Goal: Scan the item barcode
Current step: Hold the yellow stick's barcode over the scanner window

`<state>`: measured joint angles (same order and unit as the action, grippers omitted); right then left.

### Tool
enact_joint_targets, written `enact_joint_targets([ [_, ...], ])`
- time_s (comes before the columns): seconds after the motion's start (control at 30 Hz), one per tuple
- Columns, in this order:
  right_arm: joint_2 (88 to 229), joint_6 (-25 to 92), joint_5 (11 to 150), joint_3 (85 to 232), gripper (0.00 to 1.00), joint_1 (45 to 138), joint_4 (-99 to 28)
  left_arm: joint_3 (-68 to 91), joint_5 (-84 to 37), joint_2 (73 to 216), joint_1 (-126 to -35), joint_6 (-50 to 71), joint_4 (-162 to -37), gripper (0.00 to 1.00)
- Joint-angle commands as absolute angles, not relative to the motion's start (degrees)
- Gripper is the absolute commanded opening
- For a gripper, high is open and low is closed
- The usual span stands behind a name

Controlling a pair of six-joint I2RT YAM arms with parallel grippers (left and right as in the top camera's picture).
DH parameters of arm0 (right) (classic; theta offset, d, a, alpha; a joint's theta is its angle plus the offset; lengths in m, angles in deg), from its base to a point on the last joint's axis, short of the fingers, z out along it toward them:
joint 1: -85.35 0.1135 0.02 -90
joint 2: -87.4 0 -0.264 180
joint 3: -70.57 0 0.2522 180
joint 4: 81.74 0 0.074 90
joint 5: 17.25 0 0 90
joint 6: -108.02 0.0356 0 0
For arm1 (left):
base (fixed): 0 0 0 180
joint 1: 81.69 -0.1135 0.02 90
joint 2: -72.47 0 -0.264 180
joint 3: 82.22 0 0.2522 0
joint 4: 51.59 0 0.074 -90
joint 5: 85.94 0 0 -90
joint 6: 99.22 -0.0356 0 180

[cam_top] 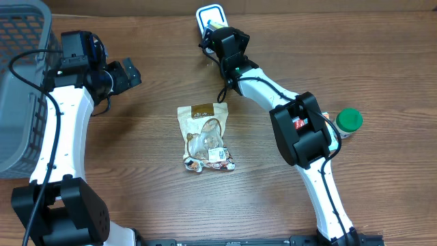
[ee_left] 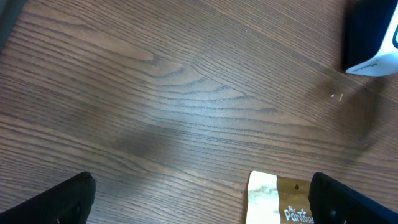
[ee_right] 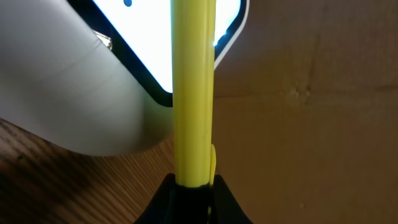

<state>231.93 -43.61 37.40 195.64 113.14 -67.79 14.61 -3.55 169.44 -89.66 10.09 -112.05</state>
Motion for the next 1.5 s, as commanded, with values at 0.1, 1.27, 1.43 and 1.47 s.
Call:
enact_joint_targets([
  [0.1, 232.3, -43.6, 37.4, 196.4, 0.04, 113.0, -68.8, 14.2, -3.0, 168.7, -89.5, 10.3, -112.0, 1.00],
  [1.27, 232.3, -41.6, 38.5, 196.4, 0.03, 114.4, -72.0, 14.2, -3.0, 168.7, -89.5, 10.3, -112.0, 1.00],
  [1.43, 232.3, -41.6, 38.8, 196.4, 0.03, 114.4, -69.8, 14.2, -3.0, 168.7, -89.5, 10.3, -112.0, 1.00],
  [1.47, 232.3, -41.6, 38.4, 196.4, 0.03, 114.4, -70.0, 14.2, -3.0, 168.7, -89.5, 10.3, -112.0, 1.00],
])
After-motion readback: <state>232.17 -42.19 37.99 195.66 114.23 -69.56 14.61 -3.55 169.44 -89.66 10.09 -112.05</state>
